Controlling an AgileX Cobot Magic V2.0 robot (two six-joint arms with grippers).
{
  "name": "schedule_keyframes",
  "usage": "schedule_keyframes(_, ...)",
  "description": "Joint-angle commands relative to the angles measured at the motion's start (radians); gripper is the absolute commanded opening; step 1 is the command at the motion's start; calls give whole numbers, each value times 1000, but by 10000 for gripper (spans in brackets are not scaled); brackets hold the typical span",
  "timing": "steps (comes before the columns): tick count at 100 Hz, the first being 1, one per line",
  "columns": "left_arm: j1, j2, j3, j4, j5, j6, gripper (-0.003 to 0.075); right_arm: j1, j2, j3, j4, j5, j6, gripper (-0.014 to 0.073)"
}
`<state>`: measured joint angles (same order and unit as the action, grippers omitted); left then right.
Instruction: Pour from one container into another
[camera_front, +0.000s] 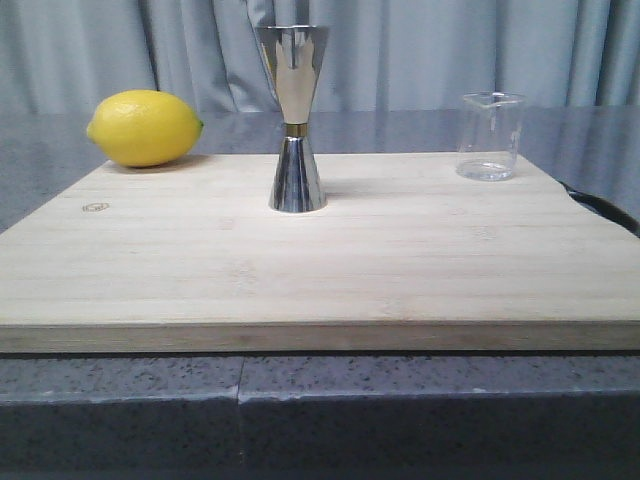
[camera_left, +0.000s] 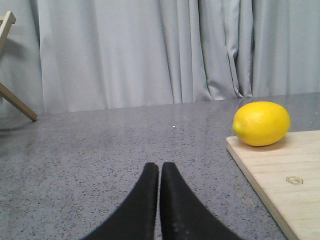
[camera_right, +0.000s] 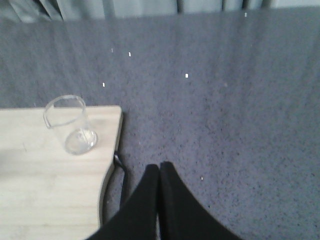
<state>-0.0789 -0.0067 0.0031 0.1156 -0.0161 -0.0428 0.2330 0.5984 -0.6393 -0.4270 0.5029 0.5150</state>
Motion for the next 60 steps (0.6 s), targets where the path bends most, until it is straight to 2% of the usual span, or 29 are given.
schedule_keyframes(1,4,-24,4,-8,-81,-1,-19,-69,-114,81,1,-219,-7,-71)
schedule_keyframes(9,4,-24,4,-8,-81,-1,-19,-131,-221,191,1,-321,-5,-71)
schedule_keyframes(26,4,-24,4,-8,-81,-1,-19,-231,-421,405,1,-422,-3,-71)
schedule_keyframes(49,4,-24,4,-8,-81,-1,-19,-248,-620,618,1,-483,-3,-71)
schedule_keyframes(60,4,-24,4,-8,-79,-1,-19,-248,-628,680,1,-539,-3,-71)
